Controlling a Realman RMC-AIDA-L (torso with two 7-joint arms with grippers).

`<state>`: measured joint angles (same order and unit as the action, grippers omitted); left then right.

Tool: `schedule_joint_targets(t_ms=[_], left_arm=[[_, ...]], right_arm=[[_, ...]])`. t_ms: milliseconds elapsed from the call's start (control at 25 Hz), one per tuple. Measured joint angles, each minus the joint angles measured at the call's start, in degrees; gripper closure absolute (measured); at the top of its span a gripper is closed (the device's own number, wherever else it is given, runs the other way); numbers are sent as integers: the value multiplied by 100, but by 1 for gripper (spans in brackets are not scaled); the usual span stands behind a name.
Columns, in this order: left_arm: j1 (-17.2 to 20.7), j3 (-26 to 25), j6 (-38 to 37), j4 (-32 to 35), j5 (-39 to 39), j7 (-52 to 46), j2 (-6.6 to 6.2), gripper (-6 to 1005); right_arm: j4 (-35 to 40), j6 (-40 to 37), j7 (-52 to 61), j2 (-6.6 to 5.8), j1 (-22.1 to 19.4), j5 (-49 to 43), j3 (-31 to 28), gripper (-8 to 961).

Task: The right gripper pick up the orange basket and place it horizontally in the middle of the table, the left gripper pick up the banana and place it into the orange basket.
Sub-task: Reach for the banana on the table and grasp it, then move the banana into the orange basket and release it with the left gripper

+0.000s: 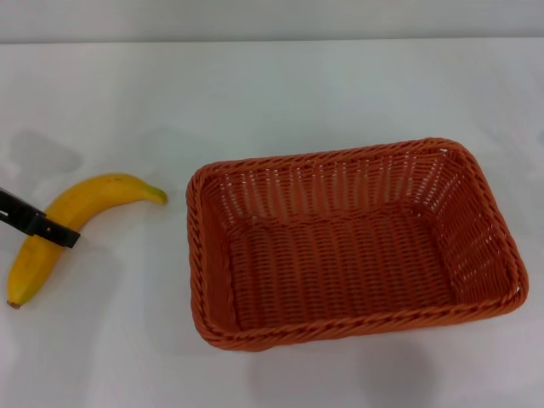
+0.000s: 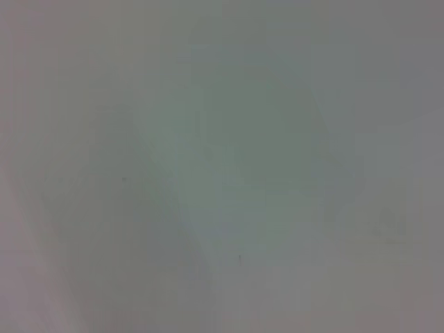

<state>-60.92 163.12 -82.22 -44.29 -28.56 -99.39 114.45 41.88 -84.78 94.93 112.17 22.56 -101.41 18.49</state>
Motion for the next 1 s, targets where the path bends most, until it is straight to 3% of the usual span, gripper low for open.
schedule_joint_targets(t_ms=[440,560,760,920,1000], left_arm=[[80,0,164,-11,350,-82,17,411],[136,0,198,-54,671,-123,-41,498],[87,0,-555,-350,1360,-84,-426,494],[-244,2,-1930,-595,2027,82,-838,491],[-512,5,-2477,-594,2131,147,-967,489]], right_arm=[[-119,47,3,-47,30,-1,-4,160],[-119,48,14,-48,21,-1,-3,161],[-104,13,24,-80,-9,30,-3,161],[-99,2,13,-110,16,34,-4,161],[-89,1,-5,-116,29,35,-5,161]])
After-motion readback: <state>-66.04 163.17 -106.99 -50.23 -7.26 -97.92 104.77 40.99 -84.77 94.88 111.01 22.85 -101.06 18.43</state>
